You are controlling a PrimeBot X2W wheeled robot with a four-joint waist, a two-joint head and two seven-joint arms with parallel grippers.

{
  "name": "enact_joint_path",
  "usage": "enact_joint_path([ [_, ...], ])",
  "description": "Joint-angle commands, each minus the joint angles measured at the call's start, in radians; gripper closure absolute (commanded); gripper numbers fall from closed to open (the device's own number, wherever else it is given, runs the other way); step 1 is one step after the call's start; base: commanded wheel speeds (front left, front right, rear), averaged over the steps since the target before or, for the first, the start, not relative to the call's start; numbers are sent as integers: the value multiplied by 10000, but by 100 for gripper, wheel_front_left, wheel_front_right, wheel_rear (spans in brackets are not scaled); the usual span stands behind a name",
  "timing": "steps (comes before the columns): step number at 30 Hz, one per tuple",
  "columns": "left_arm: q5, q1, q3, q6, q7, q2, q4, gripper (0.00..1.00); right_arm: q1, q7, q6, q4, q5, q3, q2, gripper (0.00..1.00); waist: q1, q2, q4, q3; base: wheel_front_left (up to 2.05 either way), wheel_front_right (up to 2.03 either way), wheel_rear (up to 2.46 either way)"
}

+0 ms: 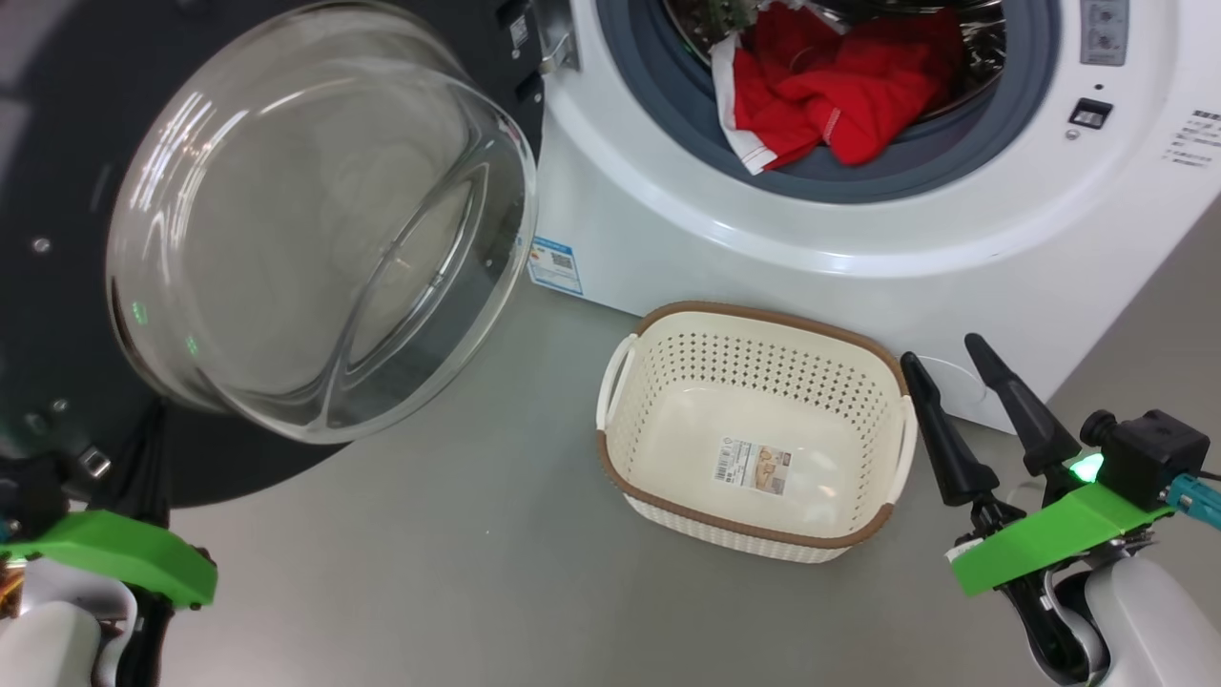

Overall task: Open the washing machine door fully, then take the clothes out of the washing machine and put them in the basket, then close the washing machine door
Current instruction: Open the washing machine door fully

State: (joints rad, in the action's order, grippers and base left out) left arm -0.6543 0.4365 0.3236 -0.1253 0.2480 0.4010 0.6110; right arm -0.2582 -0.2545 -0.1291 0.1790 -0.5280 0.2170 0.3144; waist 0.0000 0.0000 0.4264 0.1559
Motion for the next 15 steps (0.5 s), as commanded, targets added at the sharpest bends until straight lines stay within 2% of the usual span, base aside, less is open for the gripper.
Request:
enact_joint_path([
  [1, -6, -4, -446, 154, 129, 515, -447, 89, 203, -72, -16, -302, -149, 240, 68, 0, 0, 0, -200, -132, 0, 0, 0],
  [4, 53, -397, -491, 369, 132, 441, -1078, 48, 255, -72, -16, -331, -81, 224, 95, 0, 0, 0, -398, -205, 0, 0, 0],
  [5, 92, -520, -490, 444, 132, 423, -1309, 4, 270, -72, -16, -333, -54, 211, 92, 0, 0, 0, -469, -231, 0, 0, 0],
  [6, 137, -643, -490, 533, 133, 408, -1547, 0, 283, -72, -16, -343, -35, 208, 90, 0, 0, 0, -541, -262, 0, 0, 0],
  [15, 340, -1542, -548, 1130, 135, 363, -3318, 0, 438, -72, -16, -480, 4, 214, 83, 0, 0, 0, -1197, -560, 0, 0, 0],
])
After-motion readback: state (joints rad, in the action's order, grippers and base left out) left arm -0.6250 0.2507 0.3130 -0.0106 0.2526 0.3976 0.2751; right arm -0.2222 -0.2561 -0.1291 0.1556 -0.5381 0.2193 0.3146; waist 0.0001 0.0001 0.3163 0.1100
